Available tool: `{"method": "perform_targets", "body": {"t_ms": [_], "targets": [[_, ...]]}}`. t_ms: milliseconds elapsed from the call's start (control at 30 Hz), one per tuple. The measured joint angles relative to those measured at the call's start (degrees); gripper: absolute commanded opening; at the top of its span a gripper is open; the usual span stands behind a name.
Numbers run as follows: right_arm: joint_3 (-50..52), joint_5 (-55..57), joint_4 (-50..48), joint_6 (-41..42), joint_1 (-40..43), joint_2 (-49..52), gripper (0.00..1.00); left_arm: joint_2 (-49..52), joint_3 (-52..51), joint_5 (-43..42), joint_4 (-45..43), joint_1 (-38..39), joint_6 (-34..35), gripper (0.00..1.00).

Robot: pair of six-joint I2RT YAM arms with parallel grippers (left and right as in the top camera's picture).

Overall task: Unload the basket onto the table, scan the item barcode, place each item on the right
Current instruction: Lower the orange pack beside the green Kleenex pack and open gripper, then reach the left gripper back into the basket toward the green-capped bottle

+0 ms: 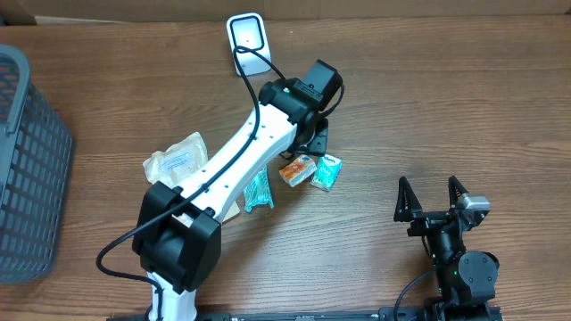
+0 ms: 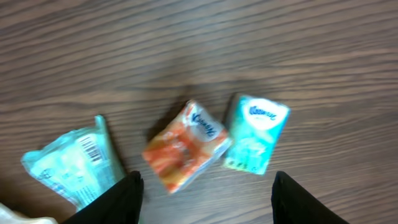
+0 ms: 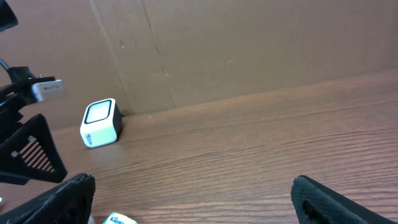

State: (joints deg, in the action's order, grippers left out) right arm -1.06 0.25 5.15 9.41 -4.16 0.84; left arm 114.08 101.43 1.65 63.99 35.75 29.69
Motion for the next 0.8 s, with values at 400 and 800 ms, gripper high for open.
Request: {"method": "perform_targets", "body": {"t_ms": [400,800], "targets": [[0.0,0.0,0.0,0.0,0.0,0.0,1.00,-9.1,17.8,3.9,17.2,-14.6,-0.7,0.77],[0.0,0.0,0.0,0.0,0.0,0.0,1.00,-27.6,20.1,12.3,23.9,-56.0,-2.3,1.00]]}}
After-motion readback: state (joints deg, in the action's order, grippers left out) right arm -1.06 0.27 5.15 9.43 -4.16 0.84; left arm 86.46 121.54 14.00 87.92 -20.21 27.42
